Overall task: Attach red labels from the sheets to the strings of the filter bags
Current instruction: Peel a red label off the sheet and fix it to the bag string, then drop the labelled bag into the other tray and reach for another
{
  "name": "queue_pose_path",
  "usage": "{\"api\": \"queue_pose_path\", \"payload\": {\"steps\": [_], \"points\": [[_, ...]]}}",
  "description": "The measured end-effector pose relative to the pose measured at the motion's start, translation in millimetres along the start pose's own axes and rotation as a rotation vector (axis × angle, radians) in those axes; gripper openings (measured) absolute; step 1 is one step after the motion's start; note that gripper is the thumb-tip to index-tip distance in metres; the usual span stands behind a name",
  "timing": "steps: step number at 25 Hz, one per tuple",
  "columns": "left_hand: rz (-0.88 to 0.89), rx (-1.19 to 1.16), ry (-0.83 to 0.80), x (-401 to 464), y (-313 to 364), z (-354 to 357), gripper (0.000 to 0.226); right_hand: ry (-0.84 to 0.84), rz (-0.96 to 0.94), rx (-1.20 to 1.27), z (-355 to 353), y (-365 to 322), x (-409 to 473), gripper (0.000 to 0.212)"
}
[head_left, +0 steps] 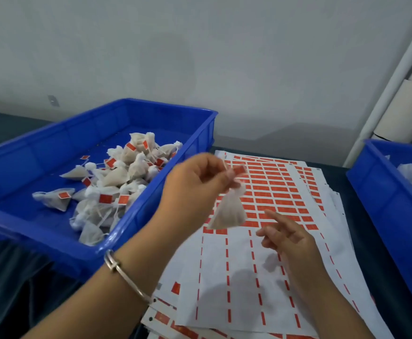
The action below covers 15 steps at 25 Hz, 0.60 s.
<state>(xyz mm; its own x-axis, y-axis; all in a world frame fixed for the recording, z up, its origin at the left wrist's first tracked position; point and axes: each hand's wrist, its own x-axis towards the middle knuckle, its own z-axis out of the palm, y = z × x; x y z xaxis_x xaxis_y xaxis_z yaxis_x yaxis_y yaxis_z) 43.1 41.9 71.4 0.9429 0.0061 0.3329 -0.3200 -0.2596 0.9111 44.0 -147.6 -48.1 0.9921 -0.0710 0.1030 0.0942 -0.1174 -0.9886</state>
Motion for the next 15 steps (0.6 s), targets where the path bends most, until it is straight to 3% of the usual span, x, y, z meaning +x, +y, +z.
{"api": "queue_pose_path", "payload": {"steps": [5,10,13,15], "points": [[0.182,-0.022,0.193,36.6,37.2,-64.1,0.013,-0.025,0.013,-0.058,-1.0,6.6,2.8,0.039],[0.197,0.550,0.347,64.4,32.4,-122.0,0.007,-0.034,0.013,-0.083,-1.5,7.5,4.1,0.025],[0.102,0.698,0.404,66.3,22.8,-155.0,0.005,-0.052,0.013,-0.111,0.4,7.2,3.4,0.018],[-0.085,0.810,0.352,65.0,17.2,-179.1,0.011,-0.060,0.013,-0.130,1.2,6.5,3.7,0.021]]}}
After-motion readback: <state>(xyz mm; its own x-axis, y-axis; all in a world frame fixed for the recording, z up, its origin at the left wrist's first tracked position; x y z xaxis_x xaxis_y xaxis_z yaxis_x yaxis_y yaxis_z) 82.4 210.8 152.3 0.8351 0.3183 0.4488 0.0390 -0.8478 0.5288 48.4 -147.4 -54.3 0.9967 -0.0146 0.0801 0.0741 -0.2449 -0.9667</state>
